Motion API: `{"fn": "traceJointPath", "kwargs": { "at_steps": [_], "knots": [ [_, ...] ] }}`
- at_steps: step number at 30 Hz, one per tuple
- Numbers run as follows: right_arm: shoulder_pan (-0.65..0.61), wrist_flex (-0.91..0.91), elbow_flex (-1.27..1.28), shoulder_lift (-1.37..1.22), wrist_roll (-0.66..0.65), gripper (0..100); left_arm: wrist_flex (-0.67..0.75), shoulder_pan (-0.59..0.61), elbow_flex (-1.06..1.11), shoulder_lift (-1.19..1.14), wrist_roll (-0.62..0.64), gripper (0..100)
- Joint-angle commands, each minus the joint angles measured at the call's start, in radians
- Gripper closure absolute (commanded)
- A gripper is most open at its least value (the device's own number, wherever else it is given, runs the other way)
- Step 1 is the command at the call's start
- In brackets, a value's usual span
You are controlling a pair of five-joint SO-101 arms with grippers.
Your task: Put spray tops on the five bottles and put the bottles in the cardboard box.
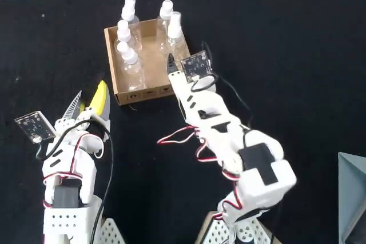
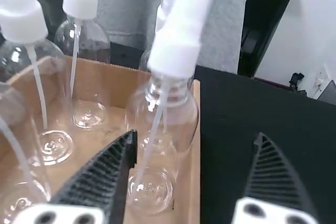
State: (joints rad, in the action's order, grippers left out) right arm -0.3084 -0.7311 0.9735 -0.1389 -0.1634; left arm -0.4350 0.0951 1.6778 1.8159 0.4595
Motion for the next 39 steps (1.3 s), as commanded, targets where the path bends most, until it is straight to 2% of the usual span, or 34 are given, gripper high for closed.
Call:
{"fn": "traceJointPath", "kwargs": {
  "at_steps": [1,25,30,39],
  "knots": [
    [0.051,-0.005,0.021,0.125,-0.009,71.5,0.029,0.008,0.022,0.005,0.005,80],
    [0.051,-0.003,0.205,0.404,-0.008,71.6,0.029,0.008,0.022,0.005,0.003,80],
    [0.052,-0.003,0.246,0.481,0.074,71.6,0.029,0.008,0.022,0.005,0.002,80],
    [0.052,-0.003,0.326,0.619,0.083,71.6,0.029,0.007,0.022,0.005,0.002,80]
  ]
}}
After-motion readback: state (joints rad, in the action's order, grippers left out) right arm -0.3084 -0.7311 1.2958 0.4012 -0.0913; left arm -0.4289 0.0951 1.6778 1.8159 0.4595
